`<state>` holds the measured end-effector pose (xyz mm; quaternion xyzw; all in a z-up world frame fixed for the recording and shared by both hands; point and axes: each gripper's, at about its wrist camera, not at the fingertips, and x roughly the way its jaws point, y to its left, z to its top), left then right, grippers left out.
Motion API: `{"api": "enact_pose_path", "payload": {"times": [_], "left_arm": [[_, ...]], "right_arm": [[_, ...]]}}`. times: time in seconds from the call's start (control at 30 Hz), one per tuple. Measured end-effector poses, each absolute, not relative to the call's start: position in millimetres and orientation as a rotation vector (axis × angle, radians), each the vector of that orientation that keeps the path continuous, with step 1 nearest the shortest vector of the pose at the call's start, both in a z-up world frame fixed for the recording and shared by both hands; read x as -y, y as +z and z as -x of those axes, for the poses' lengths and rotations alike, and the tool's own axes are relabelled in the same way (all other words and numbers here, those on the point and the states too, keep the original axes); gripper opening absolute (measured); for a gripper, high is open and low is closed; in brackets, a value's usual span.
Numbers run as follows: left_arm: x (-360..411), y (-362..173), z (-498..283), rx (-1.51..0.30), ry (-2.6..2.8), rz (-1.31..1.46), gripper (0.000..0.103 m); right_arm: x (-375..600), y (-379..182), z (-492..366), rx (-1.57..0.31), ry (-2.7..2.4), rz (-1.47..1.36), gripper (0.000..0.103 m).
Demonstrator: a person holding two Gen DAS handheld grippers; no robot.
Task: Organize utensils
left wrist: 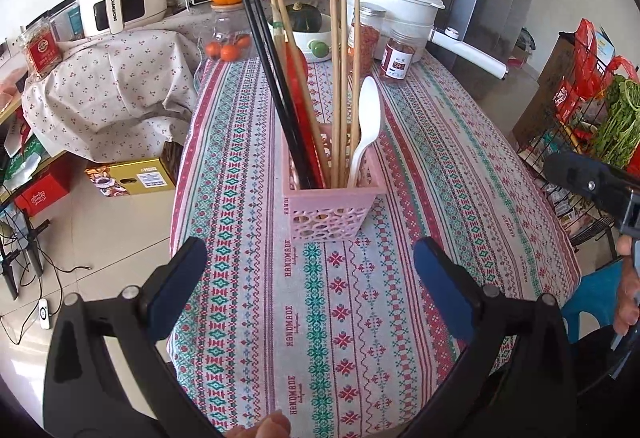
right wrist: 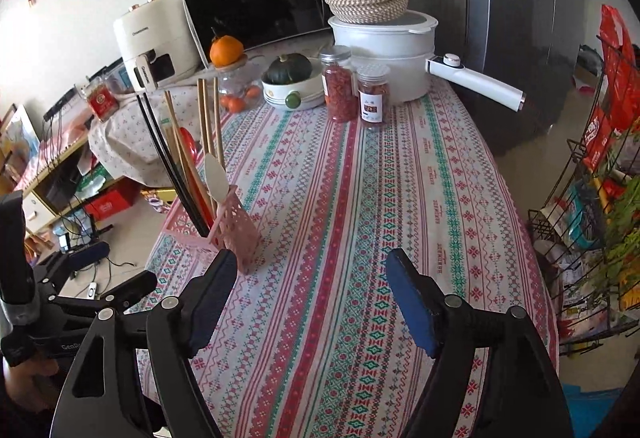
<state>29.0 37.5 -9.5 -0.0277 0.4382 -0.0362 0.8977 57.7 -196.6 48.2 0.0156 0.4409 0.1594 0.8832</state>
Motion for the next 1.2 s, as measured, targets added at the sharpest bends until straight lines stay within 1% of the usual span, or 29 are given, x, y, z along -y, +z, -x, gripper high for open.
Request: {"api": "enact_pose_path", "payload": {"times": [0.23,0.57,1.2], "left_arm": [[-27,-2,-26,-0.873,-0.053,0.09,0.103],[-11,1,-24,-0.853,-0.048,0.034,0.103],[-9,6,-20,-0.827,-0.048,0.022,0.103]], "right_arm": [[194,49,-50,-0.895,0.314,0.012,0.079],[189,47,-55,-0.902,0.304,0.021,0.08],[187,42,-58,-0.917,0.292,0.023,0.08]]}}
